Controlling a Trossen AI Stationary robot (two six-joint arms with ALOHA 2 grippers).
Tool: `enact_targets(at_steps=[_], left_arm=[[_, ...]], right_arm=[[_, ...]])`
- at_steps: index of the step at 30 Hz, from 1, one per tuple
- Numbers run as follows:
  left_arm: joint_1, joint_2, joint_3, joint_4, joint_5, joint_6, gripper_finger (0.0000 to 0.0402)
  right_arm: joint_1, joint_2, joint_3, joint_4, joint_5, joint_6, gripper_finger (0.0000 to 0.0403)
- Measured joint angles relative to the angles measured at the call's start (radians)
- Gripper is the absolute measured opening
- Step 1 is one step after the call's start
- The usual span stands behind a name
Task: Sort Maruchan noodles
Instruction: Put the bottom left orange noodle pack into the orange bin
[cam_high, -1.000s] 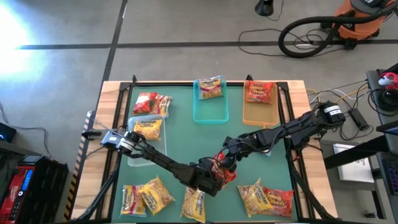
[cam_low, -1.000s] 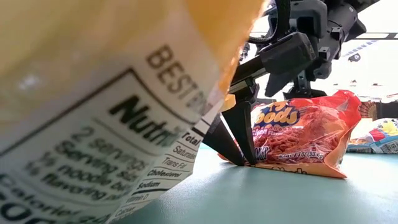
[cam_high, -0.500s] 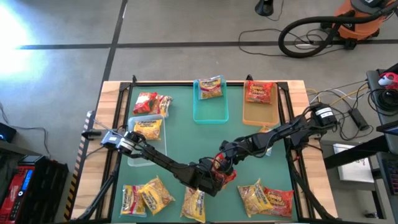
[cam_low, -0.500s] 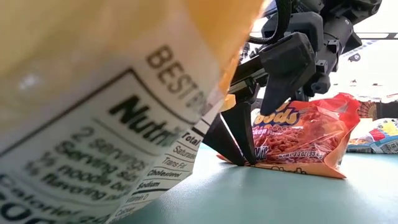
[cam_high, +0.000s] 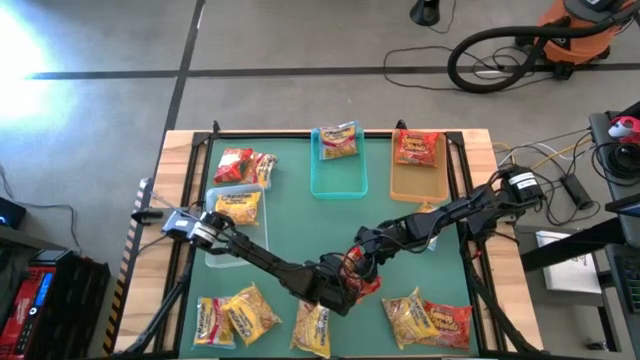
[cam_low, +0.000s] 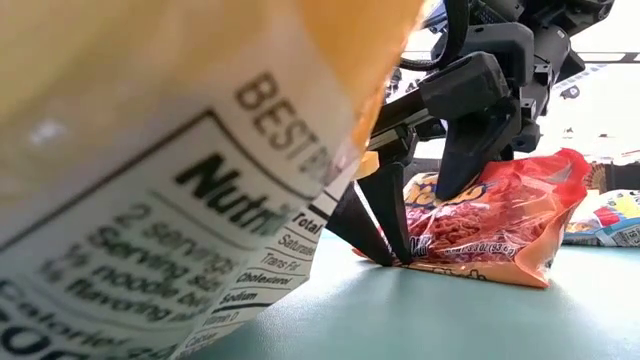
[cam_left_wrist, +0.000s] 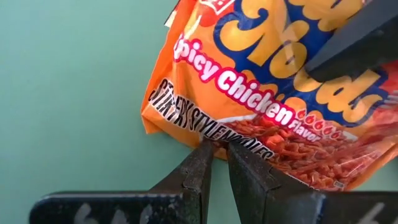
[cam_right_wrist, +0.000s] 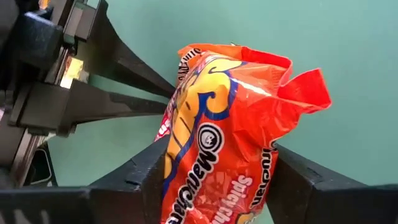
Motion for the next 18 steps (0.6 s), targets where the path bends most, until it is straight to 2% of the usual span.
enact_targets(at_steps=[6, 12, 18], left_arm=[[-0.021, -0.003, -0.005, -0.032, -0.205, -0.036, 0.0039], [-0.026, -0.031, -0.003, -0.11, -0.258, -0.043, 0.0039], [-0.028, -0.036, -0.003, -0.115, -0.265, -0.059, 0.0039]], right_arm=[[-0.004, -0.014, 0.0, -0.008, -0.007, -0.017, 0.0166], [-0.009, -0.043, 0.0, -0.036, -0.017, -0.045, 0.0143], [-0.022, -0.068, 0.0, -0.07, -0.021, -0.067, 0.0124]])
